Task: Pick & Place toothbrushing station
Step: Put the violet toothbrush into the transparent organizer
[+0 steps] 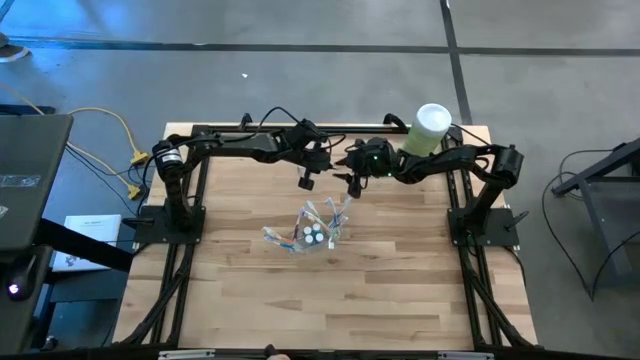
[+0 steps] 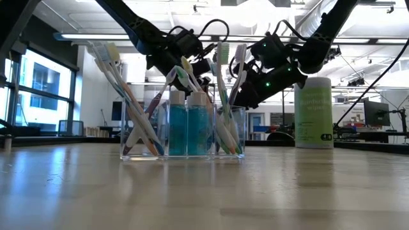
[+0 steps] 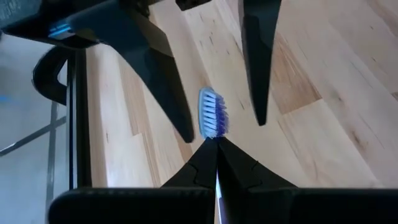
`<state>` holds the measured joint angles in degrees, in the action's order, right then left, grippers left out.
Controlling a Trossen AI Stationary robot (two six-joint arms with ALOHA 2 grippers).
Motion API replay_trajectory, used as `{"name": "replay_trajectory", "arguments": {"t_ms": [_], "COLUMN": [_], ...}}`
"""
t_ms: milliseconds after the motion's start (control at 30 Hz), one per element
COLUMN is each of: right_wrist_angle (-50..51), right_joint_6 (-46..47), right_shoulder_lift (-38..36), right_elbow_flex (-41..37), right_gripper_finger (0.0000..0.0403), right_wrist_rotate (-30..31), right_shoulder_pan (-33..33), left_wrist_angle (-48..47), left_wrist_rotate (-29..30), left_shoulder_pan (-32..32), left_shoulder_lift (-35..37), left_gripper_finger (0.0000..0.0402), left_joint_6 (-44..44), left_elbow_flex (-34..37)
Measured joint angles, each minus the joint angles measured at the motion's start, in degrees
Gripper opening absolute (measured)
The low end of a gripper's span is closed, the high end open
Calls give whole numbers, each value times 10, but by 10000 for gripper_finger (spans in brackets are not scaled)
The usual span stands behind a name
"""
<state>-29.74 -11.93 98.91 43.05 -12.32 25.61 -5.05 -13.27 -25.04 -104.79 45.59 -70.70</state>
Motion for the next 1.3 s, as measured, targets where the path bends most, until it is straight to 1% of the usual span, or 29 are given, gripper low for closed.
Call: {"name": "replay_trajectory", "arguments": {"t_ms": [100,233,600,733,1000,1167,1233,1300], "right_wrist_angle": [0,0,-1,0,1,5,9,15], "right_joint_6": [-3,-12,-30,-32,-33,-40,-46,-49], "right_shoulder_lift": [0,0,0,0,0,0,0,-4], "right_elbow_flex": [0,0,0,0,0,0,0,0], "right_gripper_finger": [163,135,33,23,19,18,18,18], "right_wrist_rotate": [-3,-6,-11,-12,-11,7,18,33], "right_shoulder_pan": [0,0,1,1,0,0,-1,-2], "left_wrist_angle": [3,11,11,11,18,22,23,25], "left_wrist_rotate": [0,0,-1,-1,8,89,132,195], "left_shoulder_pan": [3,5,5,5,11,31,43,58], "left_shoulder_lift": [0,0,0,0,0,0,0,0], "left_gripper_finger": [1,1,1,1,2,3,3,3], "left_joint_6": [0,0,-2,-2,-34,-30,-28,-15], "left_elbow_flex": [0,0,0,0,0,0,0,0]}}
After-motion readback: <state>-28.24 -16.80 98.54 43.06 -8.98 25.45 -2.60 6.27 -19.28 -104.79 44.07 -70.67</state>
